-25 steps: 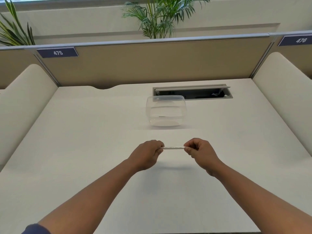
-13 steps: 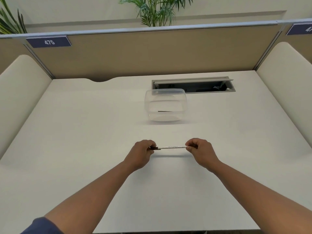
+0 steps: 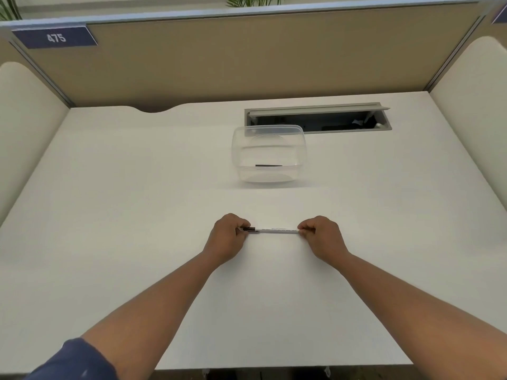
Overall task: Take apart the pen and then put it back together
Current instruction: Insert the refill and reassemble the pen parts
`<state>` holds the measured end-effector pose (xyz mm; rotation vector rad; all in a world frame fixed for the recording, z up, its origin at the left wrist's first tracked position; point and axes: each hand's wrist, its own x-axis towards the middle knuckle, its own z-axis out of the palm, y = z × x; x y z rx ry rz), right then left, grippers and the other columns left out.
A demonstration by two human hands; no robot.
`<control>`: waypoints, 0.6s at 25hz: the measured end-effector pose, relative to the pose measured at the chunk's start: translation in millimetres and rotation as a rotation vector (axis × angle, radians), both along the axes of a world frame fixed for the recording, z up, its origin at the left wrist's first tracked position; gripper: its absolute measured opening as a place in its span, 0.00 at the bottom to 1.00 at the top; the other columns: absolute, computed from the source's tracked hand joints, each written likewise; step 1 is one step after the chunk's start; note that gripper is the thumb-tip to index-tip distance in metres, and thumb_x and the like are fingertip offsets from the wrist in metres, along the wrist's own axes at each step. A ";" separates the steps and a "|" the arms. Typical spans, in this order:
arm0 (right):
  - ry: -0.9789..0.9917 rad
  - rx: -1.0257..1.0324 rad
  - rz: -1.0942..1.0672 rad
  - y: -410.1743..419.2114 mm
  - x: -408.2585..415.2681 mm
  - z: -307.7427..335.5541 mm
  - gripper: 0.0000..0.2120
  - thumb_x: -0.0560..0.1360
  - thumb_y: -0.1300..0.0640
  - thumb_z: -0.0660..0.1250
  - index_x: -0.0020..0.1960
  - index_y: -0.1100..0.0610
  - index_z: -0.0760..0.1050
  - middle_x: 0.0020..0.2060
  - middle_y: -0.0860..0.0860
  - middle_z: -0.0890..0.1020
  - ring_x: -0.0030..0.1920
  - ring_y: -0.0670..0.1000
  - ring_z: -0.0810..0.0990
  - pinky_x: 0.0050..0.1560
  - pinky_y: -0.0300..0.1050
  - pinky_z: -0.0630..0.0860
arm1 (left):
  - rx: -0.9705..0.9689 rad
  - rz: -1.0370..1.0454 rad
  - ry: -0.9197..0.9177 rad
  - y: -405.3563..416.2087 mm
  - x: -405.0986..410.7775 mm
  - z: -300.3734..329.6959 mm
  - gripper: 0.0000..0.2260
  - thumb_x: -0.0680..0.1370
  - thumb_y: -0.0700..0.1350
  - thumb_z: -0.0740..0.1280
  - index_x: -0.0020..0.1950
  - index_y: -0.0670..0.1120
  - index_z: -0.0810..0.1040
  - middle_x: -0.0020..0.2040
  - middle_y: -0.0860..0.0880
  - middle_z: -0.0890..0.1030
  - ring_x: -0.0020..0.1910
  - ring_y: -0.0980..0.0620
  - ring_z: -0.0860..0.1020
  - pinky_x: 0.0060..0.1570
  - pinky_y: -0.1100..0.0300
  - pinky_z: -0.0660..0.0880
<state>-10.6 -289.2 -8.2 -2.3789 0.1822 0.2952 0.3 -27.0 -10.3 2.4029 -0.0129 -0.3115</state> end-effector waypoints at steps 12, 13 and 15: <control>-0.042 0.006 -0.026 4.4 3.0 -3.4 0.09 0.78 0.61 0.67 0.56 0.57 0.84 0.49 0.53 0.82 0.52 0.53 0.78 0.52 0.46 0.73 | 0.021 -0.005 0.040 -0.6 5.8 0.3 0.10 0.77 0.38 0.68 0.56 0.46 0.85 0.51 0.50 0.78 0.51 0.51 0.76 0.51 0.62 0.70; -0.032 0.008 -0.018 3.4 2.7 -4.3 0.10 0.78 0.61 0.67 0.57 0.56 0.83 0.49 0.53 0.82 0.52 0.54 0.78 0.52 0.47 0.73 | 0.017 -0.003 0.049 0.4 5.4 -0.6 0.10 0.77 0.38 0.69 0.56 0.46 0.84 0.51 0.50 0.78 0.51 0.51 0.76 0.51 0.62 0.70; -0.022 0.002 -0.011 1.9 2.9 -6.3 0.11 0.78 0.60 0.67 0.58 0.55 0.83 0.49 0.53 0.81 0.52 0.54 0.78 0.52 0.46 0.73 | 0.018 0.004 0.050 1.2 5.1 -1.2 0.11 0.77 0.38 0.69 0.57 0.46 0.84 0.52 0.50 0.78 0.52 0.50 0.77 0.51 0.62 0.70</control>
